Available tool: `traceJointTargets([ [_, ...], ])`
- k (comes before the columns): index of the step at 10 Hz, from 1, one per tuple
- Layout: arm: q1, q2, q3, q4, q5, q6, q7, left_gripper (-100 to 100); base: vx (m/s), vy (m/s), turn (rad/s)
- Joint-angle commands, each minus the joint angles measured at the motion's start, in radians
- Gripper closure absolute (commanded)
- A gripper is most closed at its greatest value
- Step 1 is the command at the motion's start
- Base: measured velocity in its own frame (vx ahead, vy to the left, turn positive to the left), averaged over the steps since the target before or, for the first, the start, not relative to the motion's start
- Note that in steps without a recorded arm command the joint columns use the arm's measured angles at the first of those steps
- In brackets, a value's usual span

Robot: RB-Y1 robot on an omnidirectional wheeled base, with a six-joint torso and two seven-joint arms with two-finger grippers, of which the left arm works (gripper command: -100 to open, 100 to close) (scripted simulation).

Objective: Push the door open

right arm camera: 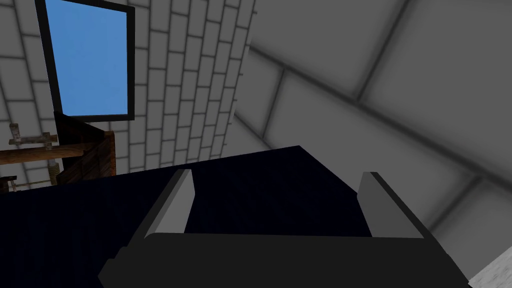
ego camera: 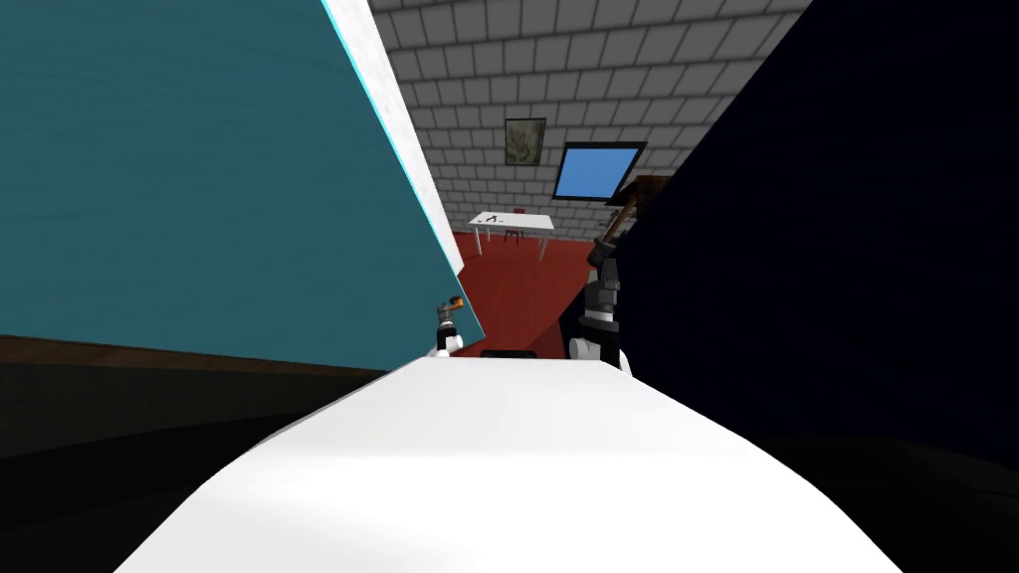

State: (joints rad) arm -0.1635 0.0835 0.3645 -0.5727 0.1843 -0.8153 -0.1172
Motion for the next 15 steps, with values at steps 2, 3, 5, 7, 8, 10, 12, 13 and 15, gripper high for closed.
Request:
traceJointTargets([
  [2, 0.005, 0.012, 0.004, -0.017, 0.018, 0.004, -0.002, 100, 0.19, -0.001, 0.056],
  [3, 0.006, 0.018, 0.006, -0.014, 0.027, 0.002, -0.001, 100, 0.21, -0.009, 0.065],
  [5, 0.008, 0.03, 0.01, -0.006, 0.046, -0.001, -0.001, 100, 0.197, 0.002, 0.074],
  [7, 0.011, 0.043, 0.014, 0.002, 0.066, -0.005, -0.001, 100, 0.195, -0.015, 0.078],
  [8, 0.012, 0.05, 0.017, 0.007, 0.076, -0.007, -0.001, 100, 0.226, -0.022, 0.091],
  [10, 0.014, 0.064, 0.022, 0.016, 0.098, -0.011, 0.0, 100, 0.209, -0.038, 0.101],
  [12, 0.017, 0.08, 0.028, 0.027, 0.124, -0.016, 0.0, 100, 0.23, -0.035, 0.112],
  [13, 0.018, 0.087, 0.03, 0.031, 0.135, -0.018, 0.0, 100, 0.201, -0.028, 0.081],
  [15, 0.02, 0.099, 0.035, 0.039, 0.155, -0.021, 0.0, 100, 0.19, -0.025, 0.08],
])
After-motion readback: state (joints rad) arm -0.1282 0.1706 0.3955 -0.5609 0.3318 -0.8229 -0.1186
